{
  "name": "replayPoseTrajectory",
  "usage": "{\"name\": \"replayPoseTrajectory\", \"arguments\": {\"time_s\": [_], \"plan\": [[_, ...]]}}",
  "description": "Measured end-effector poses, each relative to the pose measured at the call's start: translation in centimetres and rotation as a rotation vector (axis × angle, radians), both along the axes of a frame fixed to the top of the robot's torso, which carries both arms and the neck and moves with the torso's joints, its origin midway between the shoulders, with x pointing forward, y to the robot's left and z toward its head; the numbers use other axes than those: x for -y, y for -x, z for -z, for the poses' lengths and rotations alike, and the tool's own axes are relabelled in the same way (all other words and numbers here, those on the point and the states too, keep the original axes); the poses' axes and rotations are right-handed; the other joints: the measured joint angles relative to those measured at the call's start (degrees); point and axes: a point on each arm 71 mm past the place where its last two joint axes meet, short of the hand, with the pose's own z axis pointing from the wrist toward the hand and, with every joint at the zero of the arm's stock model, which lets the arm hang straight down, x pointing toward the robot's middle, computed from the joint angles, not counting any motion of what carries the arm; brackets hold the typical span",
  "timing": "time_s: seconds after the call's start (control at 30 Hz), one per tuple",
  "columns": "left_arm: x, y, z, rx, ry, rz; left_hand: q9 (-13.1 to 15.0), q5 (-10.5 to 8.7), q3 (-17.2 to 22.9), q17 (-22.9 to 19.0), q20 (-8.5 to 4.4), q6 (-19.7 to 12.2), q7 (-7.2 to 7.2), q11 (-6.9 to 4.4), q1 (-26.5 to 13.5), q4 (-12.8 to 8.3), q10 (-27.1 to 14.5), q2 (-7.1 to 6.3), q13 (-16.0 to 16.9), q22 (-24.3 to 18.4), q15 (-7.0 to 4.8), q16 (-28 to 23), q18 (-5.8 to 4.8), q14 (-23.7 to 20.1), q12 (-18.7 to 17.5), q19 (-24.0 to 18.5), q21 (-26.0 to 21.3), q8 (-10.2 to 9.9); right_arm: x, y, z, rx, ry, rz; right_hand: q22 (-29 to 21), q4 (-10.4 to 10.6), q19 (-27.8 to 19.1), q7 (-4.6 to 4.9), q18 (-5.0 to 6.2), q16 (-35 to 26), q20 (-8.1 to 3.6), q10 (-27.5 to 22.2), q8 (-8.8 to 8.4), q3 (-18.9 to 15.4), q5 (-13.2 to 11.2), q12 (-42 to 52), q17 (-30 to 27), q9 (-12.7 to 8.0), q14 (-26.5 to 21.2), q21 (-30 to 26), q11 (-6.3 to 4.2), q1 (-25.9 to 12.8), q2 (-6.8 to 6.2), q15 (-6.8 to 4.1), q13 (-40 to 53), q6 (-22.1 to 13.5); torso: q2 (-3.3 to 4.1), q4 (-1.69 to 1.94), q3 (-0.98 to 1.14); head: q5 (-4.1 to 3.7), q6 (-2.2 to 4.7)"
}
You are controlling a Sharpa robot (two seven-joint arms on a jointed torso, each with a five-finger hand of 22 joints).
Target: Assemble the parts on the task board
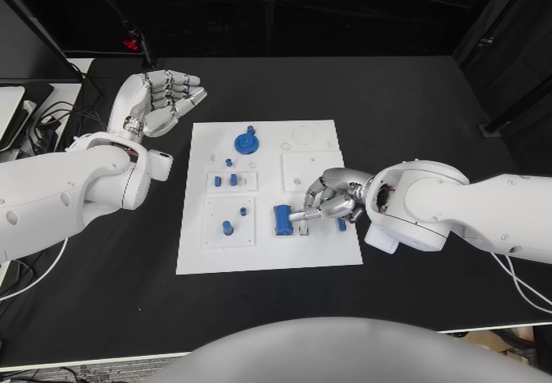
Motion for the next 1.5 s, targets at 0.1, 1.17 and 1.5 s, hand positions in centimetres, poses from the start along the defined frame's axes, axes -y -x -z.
{"name": "replayPoseTrajectory", "arguments": {"time_s": [0.1,1.17,1.5], "plan": [[-0.1,0.0,0.0,0.000,0.000,-0.001,0.00,0.00,0.00,0.00,0.00,0.00,0.00,0.00,0.00,0.00,0.00,0.00,0.00,0.00,0.00,0.00,0.00,0.00,0.00,0.00,0.00,0.00,-0.5,0.0,0.6,-0.023,0.014,-0.021,0.00,0.00,0.00,-0.02,0.01,0.00,0.00,0.00,0.00,0.00,-0.42,0.00,0.00,0.21,0.00,0.00,0.00,-0.32,0.32,0.00,0.01,0.02,0.01,0.00,-0.01,0.11,0.00],[0.0,0.1,0.0,-0.001,0.001,0.002,0.00,0.00,0.00,0.00,0.00,-0.21,-0.21,0.00,0.00,0.00,0.00,0.00,0.00,0.01,0.00,-0.01,0.00,0.00,0.00,0.00,0.00,0.00,-2.4,-1.3,2.3,-0.023,0.108,-0.047,0.00,-2.66,0.00,-1.33,0.00,0.00,-0.41,-0.41,-0.49,3.98,6.80,0.59,0.00,2.03,0.02,0.00,-1.04,6.43,3.80,-0.64,0.57,1.35,-0.03,-0.01,-0.03,0.36,0.00],[0.0,0.1,0.0,-0.001,0.001,0.003,0.00,0.00,0.00,-0.04,0.00,-0.21,-0.21,0.00,0.00,0.00,0.00,0.00,0.00,-0.04,0.00,-0.01,0.00,0.00,0.00,0.00,0.00,0.00,-2.2,-1.1,2.2,-0.011,0.099,-0.040,0.00,-2.52,0.00,-1.33,0.01,0.00,-0.40,-0.41,-0.88,3.83,6.84,0.52,0.00,2.16,0.10,0.00,-1.04,6.74,3.57,-0.71,0.57,1.34,-0.03,-0.03,-0.04,0.26,0.00]]}}
